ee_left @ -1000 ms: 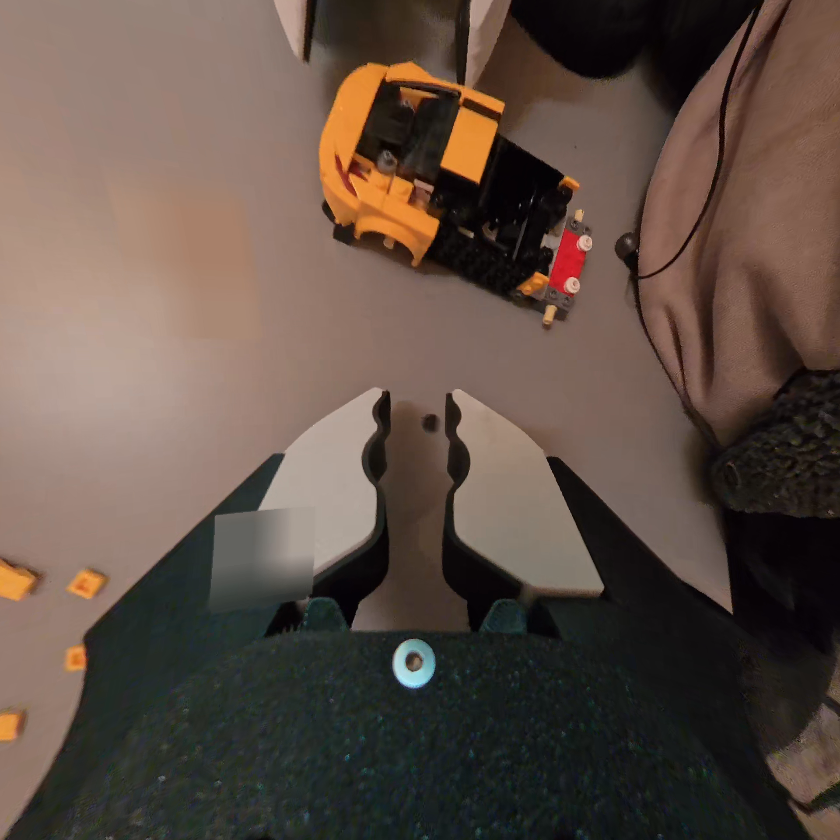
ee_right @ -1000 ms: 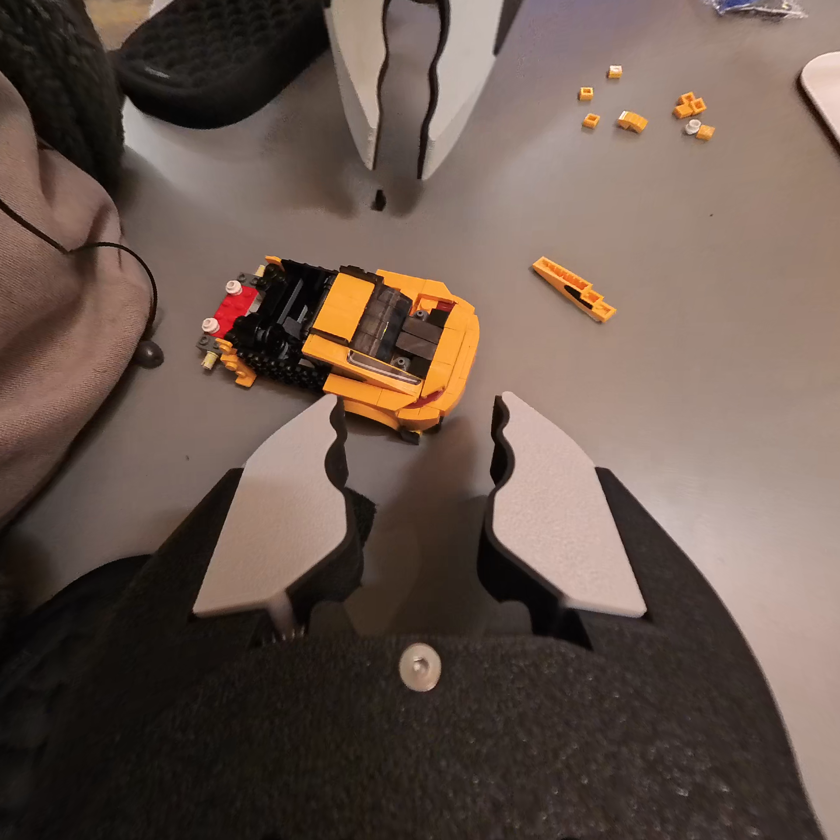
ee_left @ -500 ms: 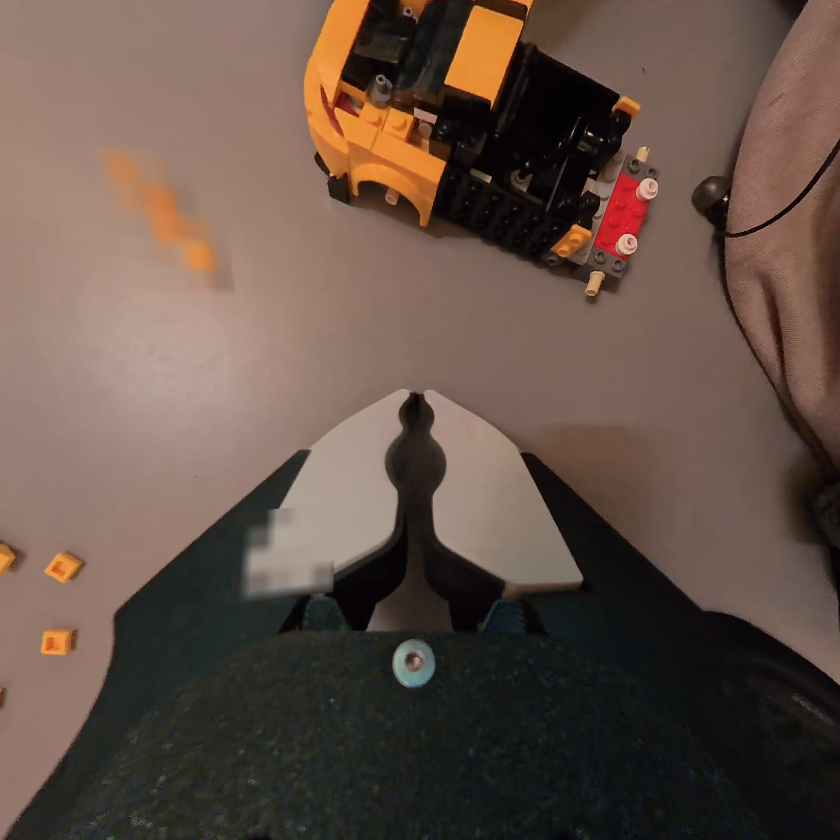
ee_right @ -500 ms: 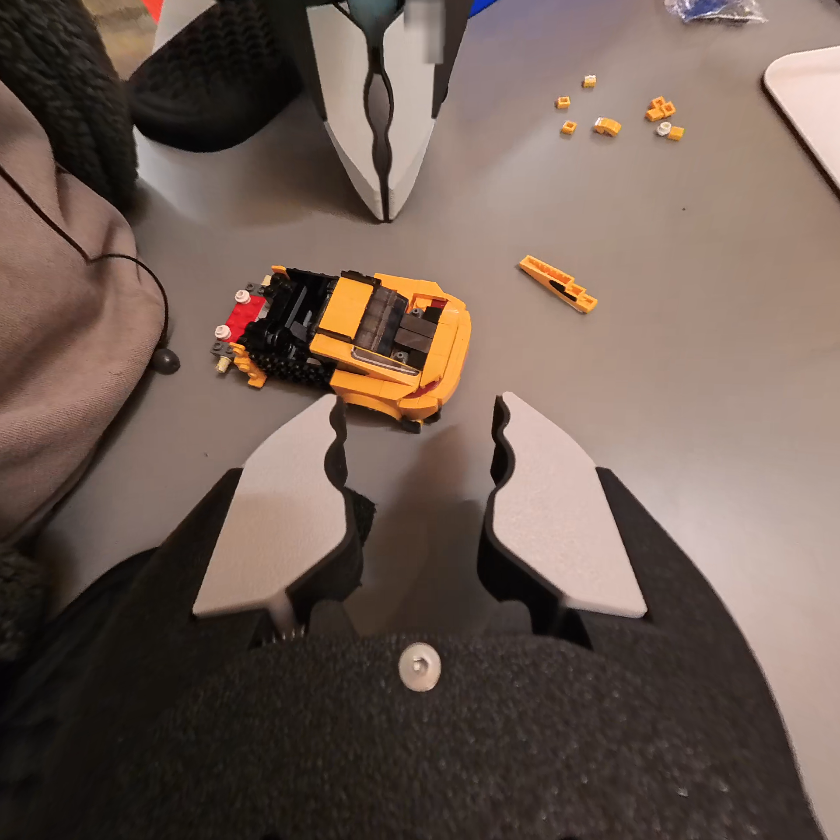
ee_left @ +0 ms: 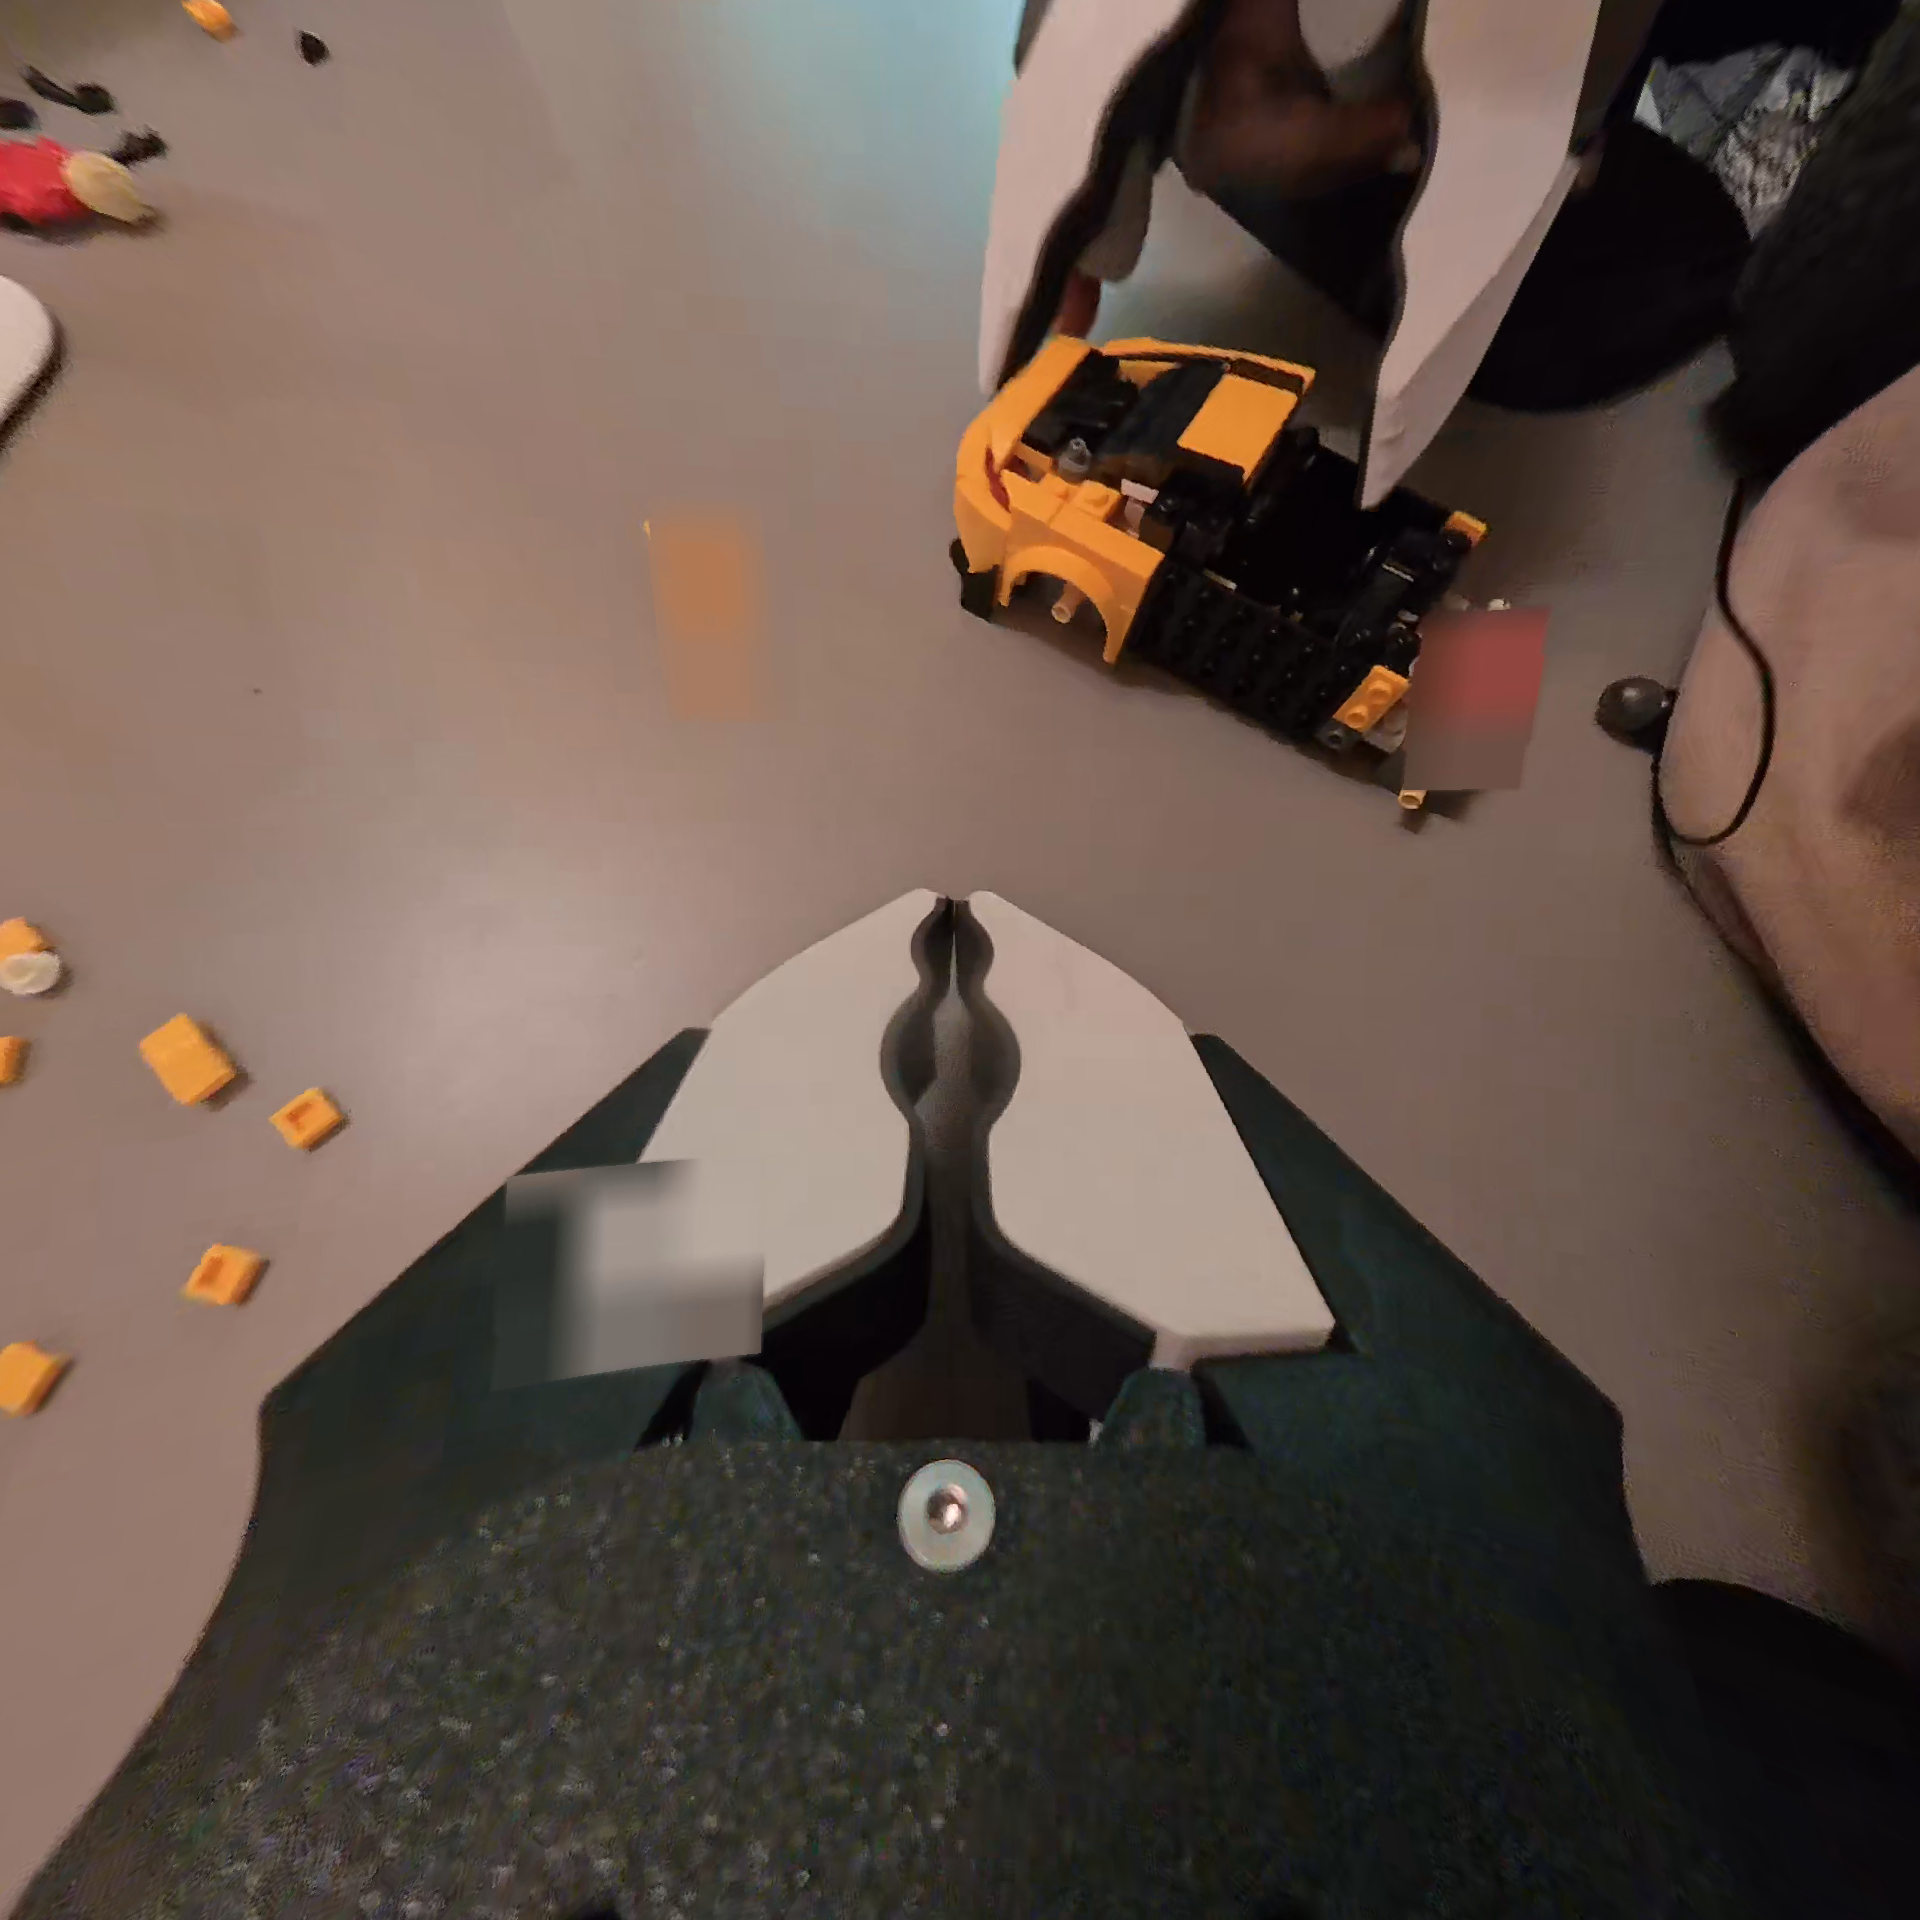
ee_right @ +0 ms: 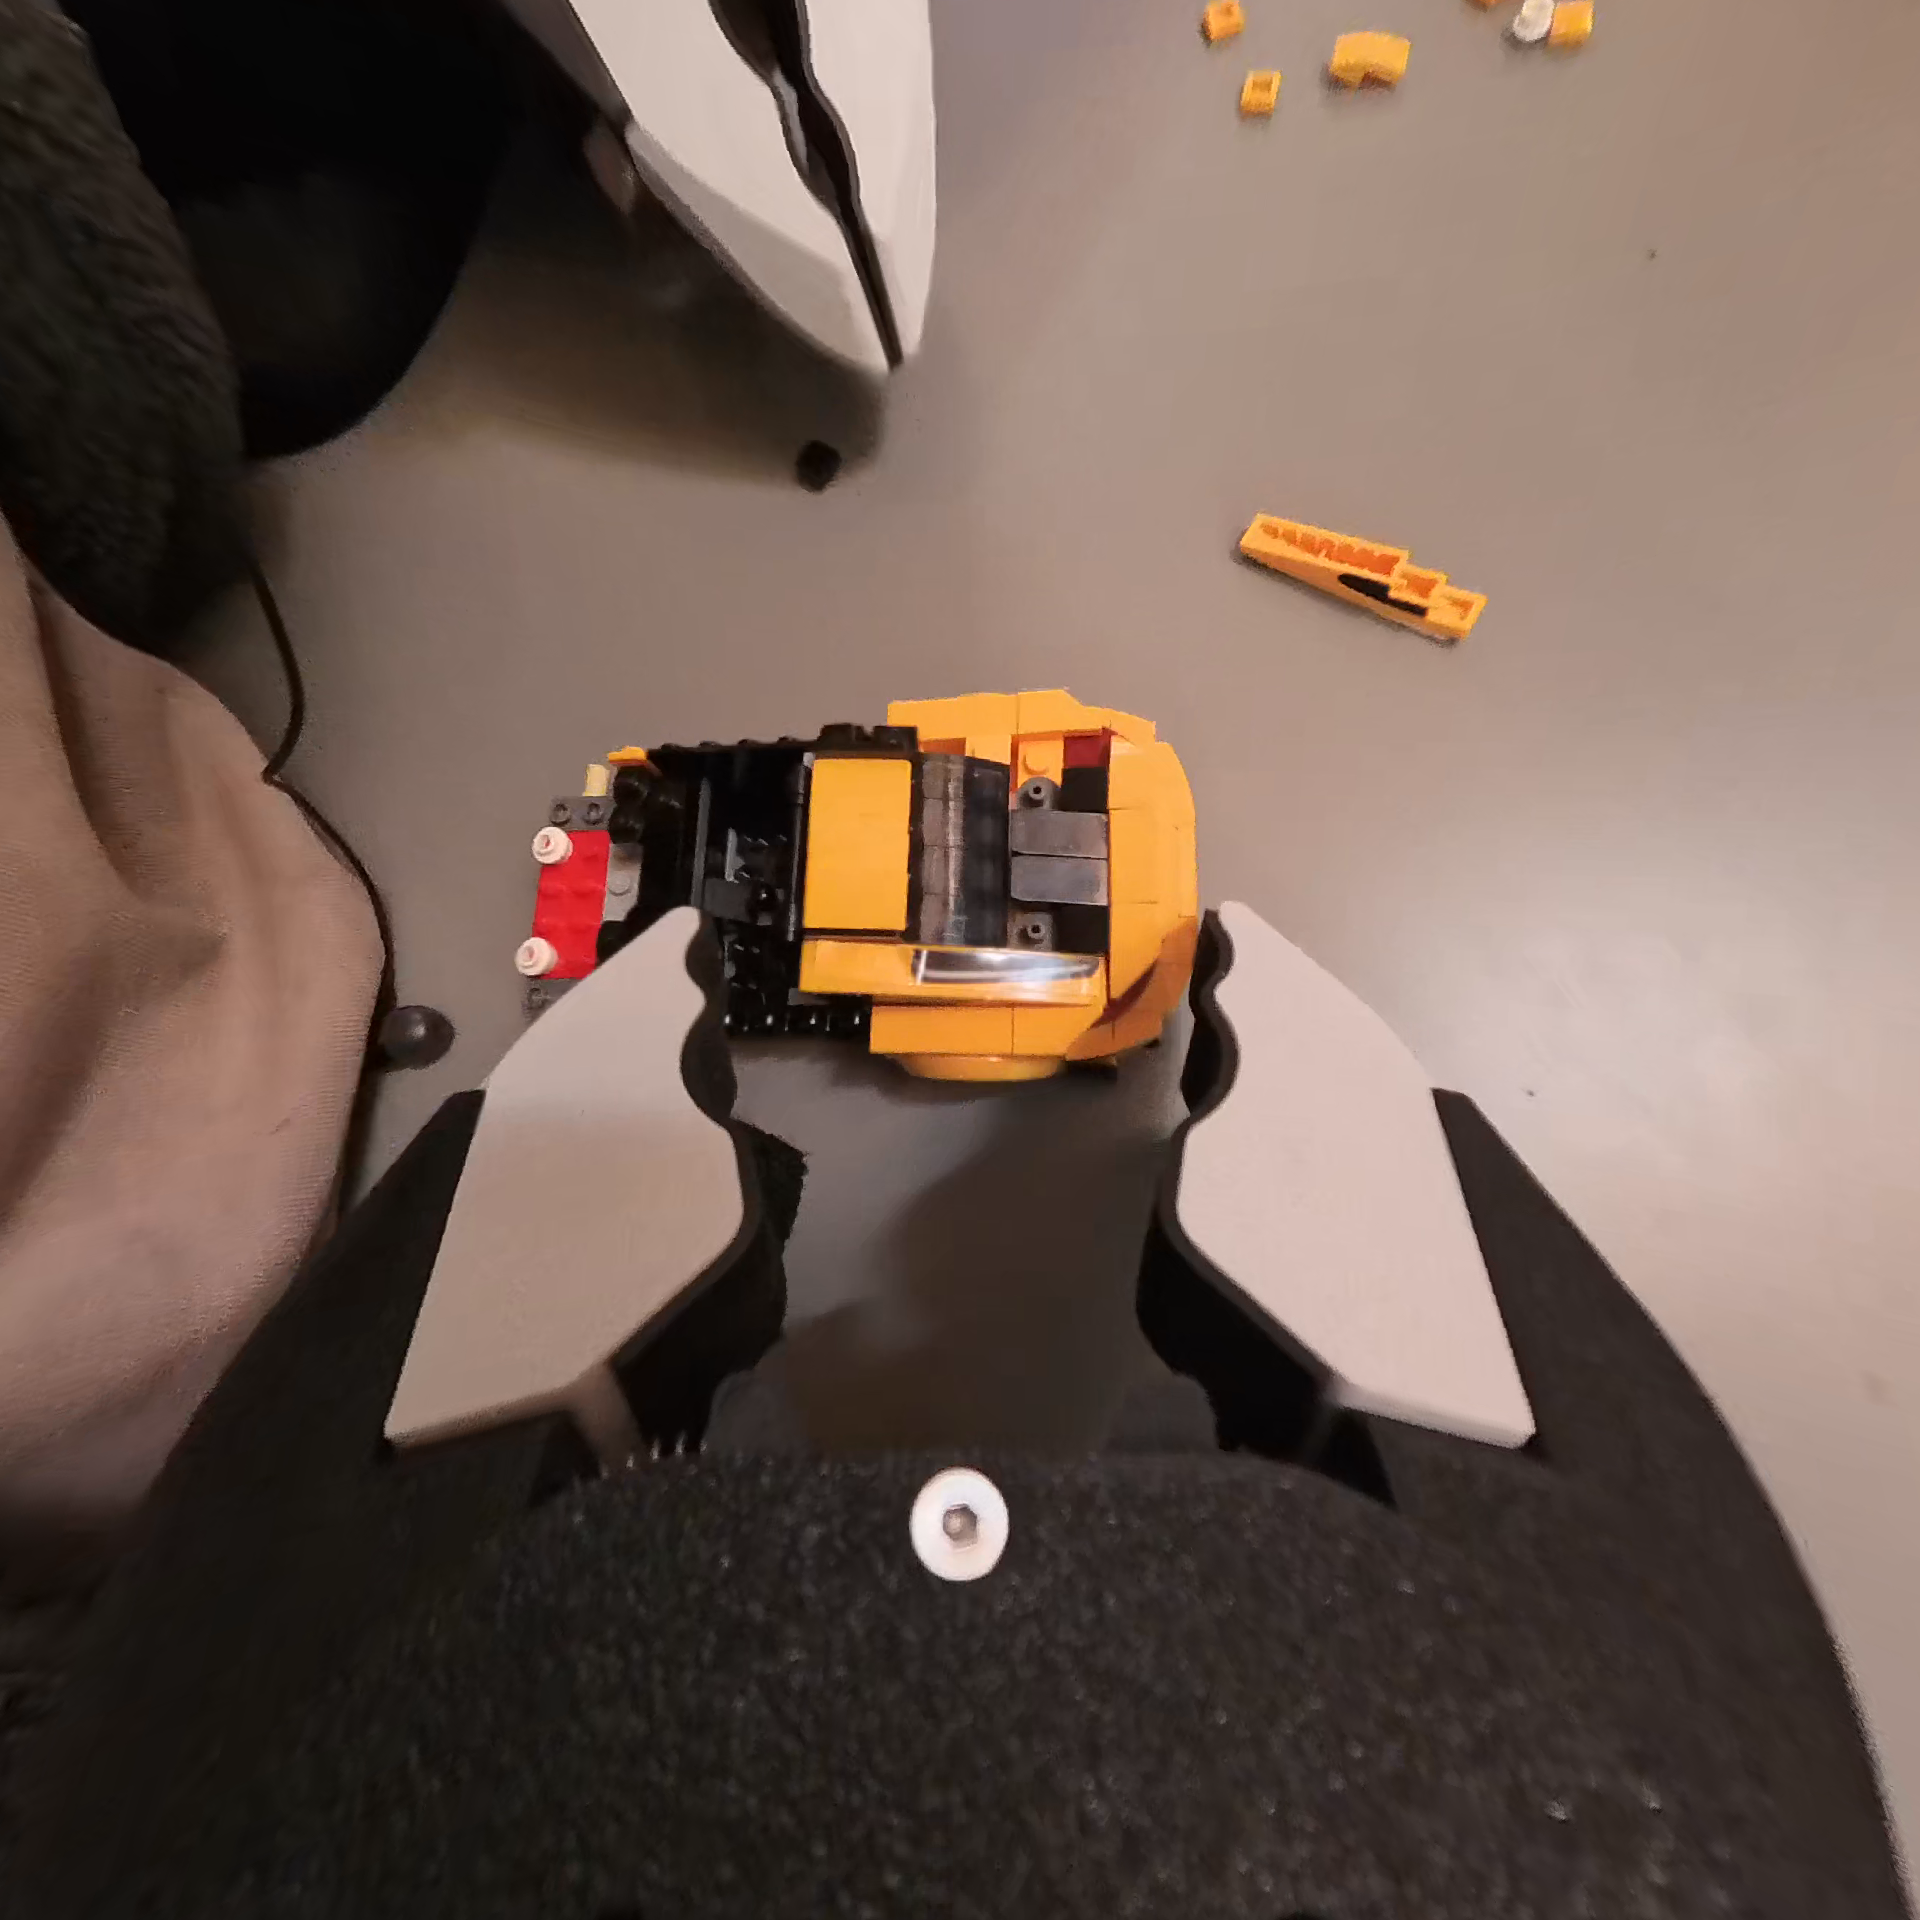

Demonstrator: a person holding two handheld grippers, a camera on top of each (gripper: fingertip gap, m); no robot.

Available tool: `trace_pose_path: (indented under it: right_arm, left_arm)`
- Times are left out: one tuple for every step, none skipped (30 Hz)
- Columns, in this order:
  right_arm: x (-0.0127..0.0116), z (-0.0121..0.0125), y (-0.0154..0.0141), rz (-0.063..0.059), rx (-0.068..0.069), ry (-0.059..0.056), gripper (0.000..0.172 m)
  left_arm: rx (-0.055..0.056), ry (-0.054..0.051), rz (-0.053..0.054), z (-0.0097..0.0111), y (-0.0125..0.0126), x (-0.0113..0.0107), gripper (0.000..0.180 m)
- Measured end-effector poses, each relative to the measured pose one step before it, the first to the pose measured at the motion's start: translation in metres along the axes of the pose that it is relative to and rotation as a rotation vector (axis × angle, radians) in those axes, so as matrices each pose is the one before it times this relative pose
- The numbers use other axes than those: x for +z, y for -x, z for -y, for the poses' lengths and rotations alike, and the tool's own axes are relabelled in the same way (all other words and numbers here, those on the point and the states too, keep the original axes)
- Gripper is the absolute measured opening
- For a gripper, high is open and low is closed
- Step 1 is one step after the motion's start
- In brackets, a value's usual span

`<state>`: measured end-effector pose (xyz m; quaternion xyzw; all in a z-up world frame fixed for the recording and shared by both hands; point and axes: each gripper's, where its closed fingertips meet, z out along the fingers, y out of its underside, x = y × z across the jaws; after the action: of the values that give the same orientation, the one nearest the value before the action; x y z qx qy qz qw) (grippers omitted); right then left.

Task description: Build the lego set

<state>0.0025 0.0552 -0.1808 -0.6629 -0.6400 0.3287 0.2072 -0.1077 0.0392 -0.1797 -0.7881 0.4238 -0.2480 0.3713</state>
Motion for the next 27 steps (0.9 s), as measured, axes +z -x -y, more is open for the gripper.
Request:
trace_pose_path:
  right_arm:
    - [0.00127,-0.00143,-0.00136,0.0004,0.0059,0.0074,0.084]
    - [0.00025,-0.00064,-0.00140,0.0019,-0.0017,-0.0004,0.079]
    - [-0.00011,-0.00034,-0.00004,0.0134,-0.0033,-0.0017,0.077]
    - [0.00000,-0.00018,0.00002,0.0150,-0.0041,-0.0018,0.077]
    - [-0.00016,0.00003,-0.00009,0.0150,-0.0076,-0.0036,0.077]
    - [-0.00019,0.00003,-0.00004,0.0166,-0.0130,-0.0049,0.077]
    - [-0.00019,-0.00002,-0.00005,0.0197,-0.0134,-0.0065,0.077]
    - [-0.00033,-0.00013,0.00011,0.0225,-0.0121,-0.0052,0.077]
    - [-0.00043,-0.00005,-0.00038,0.0189,-0.0144,-0.0038,0.077]
    - [-0.00042,0.00009,-0.00178,0.0074,-0.0143,-0.0018,0.077]
    - [-0.00053,0.00014,-0.00230,-0.0014,-0.0171,0.0009,0.077]
    - [-0.00045,-0.00014,-0.00148,0.0026,-0.0124,0.0060,0.077]
    - [-0.00013,-0.00005,-0.00083,0.0061,0.0024,0.0126,0.077]
    - [0.00006,0.00026,-0.00098,0.0015,0.0057,0.0147,0.077]
    - [0.00088,0.00105,-0.00204,-0.0109,0.0093,0.0142,0.076]
    - [0.00132,0.00172,-0.00240,-0.0172,0.0131,0.0160,0.077]
    - [0.00141,0.00161,-0.00146,-0.0147,0.0119,0.0211,0.077]
    - [0.00141,0.00158,-0.00096,-0.0137,0.0077,0.0218,0.076]
    - [0.00124,0.00197,-0.00101,-0.0116,0.0200,0.0207,0.076]
    - [0.00084,0.00269,-0.00064,-0.0076,0.0155,0.0145,0.076]
    - [0.00028,0.00246,-0.00056,-0.0028,0.0100,0.0158,0.077]
    - [-0.00035,0.00232,-0.00018,0.0021,0.0045,0.0184,0.076]
    - [-0.00098,0.00189,-0.00022,0.0018,-0.0008,0.0218,0.076]
    - [-0.00165,0.00148,-0.00012,-0.0006,-0.0114,0.0258,0.076]
    - [-0.00207,0.00144,-0.00045,-0.0043,-0.0167,0.0248,0.077]
    - [-0.00218,0.00119,-0.00119,-0.0065,-0.0090,0.0256,0.076]
    - [-0.00218,0.00113,-0.00108,-0.0066,-0.0097,0.0236,0.076]
  left_arm:
    - [-0.0127,-0.0218,0.0091,0.00162,0.00201,-0.00332,0.006]
    - [-0.0143,-0.0208,0.0044,0.00214,0.00151,-0.00320,0.008]
    - [-0.0118,-0.0195,0.0016,0.00274,0.00084,-0.00281,0.009]
    - [-0.0086,-0.0162,0.0025,0.00278,0.00072,-0.00221,0.011]
    - [-0.0059,-0.0114,-0.0002,0.00186,0.00007,-0.00149,0.011]
    - [-0.0057,-0.0055,-0.0034,0.00087,-0.00041,-0.00059,0.012]
    - [-0.0057,-0.0002,-0.0036,-0.00019,-0.00034,0.00012,0.012]
    - [-0.0045,0.0038,-0.0039,-0.00108,-0.00023,0.00074,0.013]
    - [-0.0046,0.0062,-0.0046,-0.00156,-0.00021,0.00101,0.013]
    - [-0.0043,0.0067,-0.0064,-0.00162,-0.00038,0.00115,0.014]
    - [-0.0026,0.0060,-0.0099,-0.00148,-0.00093,0.00113,0.014]
    - [-0.0006,0.0048,-0.0121,-0.00152,-0.00124,0.00132,0.015]
    - [0.0002,0.0065,-0.0108,-0.00190,-0.00119,0.00155,0.016]
    - [0.0014,0.0098,-0.0089,-0.00224,-0.00103,0.00167,0.017]
    - [0.0035,0.0093,-0.0064,-0.00215,-0.00067,0.00177,0.017]
    - [0.0036,0.0085,-0.0053,-0.00170,-0.00048,0.00194,0.018]
    - [0.0017,0.0072,-0.0057,-0.00102,-0.00048,0.00162,0.018]
    - [0.0004,0.0018,-0.0040,0.00028,-0.00021,0.00122,0.018]
    - [-0.0021,-0.0068,-0.0019,0.00182,0.00016,0.00058,0.018]
    - [-0.0074,-0.0100,-0.0013,0.00240,0.00051,0.00048,0.018]
    - [-0.0129,-0.0074,-0.0004,0.00208,0.00069,0.00035,0.018]
    - [-0.0126,-0.0031,0.0039,0.00153,0.00109,0.00047,0.018]
    - [-0.0077,0.0008,0.0105,0.00114,0.00140,0.00048,0.018]
    - [-0.0040,0.0053,0.0153,0.00069,0.00151,0.00062,0.018]
    - [-0.0043,0.0069,0.0131,0.00066,0.00054,0.00061,0.017]
    - [-0.0057,0.0043,0.0075,0.00147,-0.00101,0.00097,0.017]
    - [-0.0037,0.0021,0.0035,0.00195,-0.00227,0.00116,0.017]
